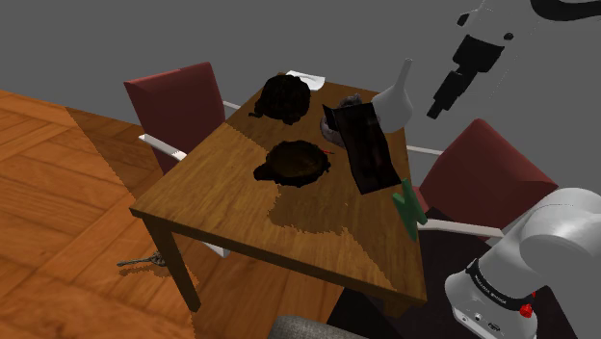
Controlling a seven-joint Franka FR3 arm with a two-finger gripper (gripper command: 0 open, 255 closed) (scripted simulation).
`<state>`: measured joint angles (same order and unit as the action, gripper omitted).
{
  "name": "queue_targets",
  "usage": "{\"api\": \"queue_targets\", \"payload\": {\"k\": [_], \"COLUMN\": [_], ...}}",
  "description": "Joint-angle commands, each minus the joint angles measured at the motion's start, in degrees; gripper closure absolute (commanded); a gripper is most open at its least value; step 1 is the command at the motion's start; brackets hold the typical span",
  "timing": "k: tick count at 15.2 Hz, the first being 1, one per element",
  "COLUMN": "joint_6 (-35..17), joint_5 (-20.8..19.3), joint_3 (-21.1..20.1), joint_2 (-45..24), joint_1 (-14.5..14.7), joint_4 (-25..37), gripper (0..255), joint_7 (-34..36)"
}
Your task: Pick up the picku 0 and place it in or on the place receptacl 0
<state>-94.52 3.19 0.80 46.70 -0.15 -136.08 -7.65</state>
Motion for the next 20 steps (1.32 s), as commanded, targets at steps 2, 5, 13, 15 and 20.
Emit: {"api": "queue_targets", "payload": {"k": [2, 5, 13, 15, 20], "joint_6": [-1.3, -5.1, -14.7, -17.1, -16.8], "joint_5": [0.5, 2.3, 9.8, 12.7, 12.3], "joint_3": [-0.7, -3.1, -12.1, -15.4, -16.2], "joint_2": [1.8, 7.2, 19.9, 22.4, 11.6], "joint_1": [0.2, 1.1, 5.7, 7.5, 4.6], "joint_4": [-2.6, -10.1, -27.7, -31.5, -18.5], "gripper": [0, 0, 0, 0, 0], "joint_7": [0.7, 2.9, 9.6, 11.5, 11.2]}}
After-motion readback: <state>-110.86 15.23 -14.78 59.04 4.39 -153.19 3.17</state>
